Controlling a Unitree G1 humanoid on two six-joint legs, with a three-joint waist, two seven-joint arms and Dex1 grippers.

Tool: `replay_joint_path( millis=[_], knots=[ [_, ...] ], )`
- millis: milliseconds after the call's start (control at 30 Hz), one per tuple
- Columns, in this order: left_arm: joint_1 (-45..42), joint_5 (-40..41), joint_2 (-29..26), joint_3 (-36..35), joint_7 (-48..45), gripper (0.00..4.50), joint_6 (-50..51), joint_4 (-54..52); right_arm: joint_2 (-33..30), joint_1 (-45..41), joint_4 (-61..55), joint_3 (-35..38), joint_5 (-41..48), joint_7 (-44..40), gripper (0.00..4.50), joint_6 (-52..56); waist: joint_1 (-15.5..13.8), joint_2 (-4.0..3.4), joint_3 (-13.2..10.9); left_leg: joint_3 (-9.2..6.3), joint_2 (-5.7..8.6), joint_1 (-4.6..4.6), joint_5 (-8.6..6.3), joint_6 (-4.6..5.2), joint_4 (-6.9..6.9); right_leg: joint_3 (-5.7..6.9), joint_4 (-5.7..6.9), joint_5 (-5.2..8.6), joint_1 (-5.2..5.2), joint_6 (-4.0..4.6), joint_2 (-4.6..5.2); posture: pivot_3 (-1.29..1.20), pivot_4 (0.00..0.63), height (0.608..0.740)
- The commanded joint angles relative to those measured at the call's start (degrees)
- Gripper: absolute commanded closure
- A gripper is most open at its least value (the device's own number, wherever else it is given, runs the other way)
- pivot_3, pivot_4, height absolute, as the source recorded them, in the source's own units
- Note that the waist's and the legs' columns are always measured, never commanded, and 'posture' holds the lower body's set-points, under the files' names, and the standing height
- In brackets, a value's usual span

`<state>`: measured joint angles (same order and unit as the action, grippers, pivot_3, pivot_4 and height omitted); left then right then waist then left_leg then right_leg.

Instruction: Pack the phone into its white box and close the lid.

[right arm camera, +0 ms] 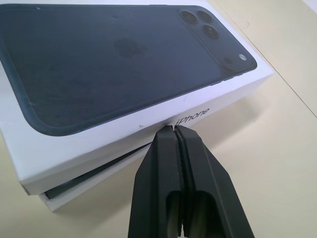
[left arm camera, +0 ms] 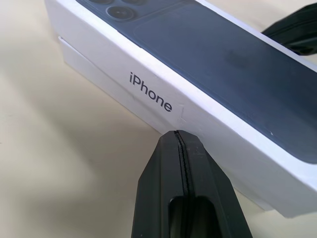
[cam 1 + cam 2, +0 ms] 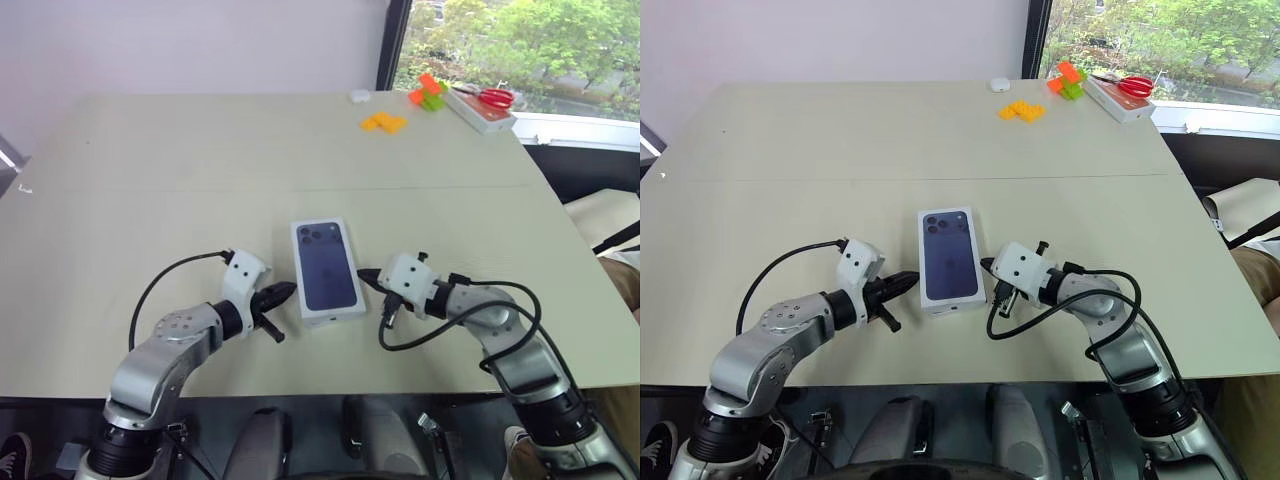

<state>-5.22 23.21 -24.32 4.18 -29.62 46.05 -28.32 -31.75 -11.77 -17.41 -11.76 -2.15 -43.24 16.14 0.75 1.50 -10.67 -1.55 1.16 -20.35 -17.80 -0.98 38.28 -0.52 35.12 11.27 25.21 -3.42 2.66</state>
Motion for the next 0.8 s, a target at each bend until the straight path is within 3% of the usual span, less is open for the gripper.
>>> replay_joint_path(
  millis=[33, 800],
  knots=[
    [-0.19, 1.05, 0.44, 0.61, -0.47, 4.50, -1.20, -2.43, -0.56, -0.90, -0.34, 0.13, 0.08, -0.19, 4.44, -1.67, -0.01, 0.00, 0.00, 0.00, 0.00, 0.00, 0.00, 0.00, 0.00, 0.00, 0.00, 0.00, 0.00, 0.00, 0.00, 0.00, 0.150, 0.740],
    [0.83, 2.26, -0.67, -1.25, -0.59, 4.50, -1.32, -3.23, -0.30, -2.07, 0.69, -0.14, 0.27, -0.74, 4.44, -2.55, 0.02, 0.00, 0.00, 0.00, 0.00, 0.00, 0.00, 0.00, 0.01, -0.01, 0.00, -0.01, 0.00, 0.00, 0.00, 0.00, 0.150, 0.740]
  ],
)
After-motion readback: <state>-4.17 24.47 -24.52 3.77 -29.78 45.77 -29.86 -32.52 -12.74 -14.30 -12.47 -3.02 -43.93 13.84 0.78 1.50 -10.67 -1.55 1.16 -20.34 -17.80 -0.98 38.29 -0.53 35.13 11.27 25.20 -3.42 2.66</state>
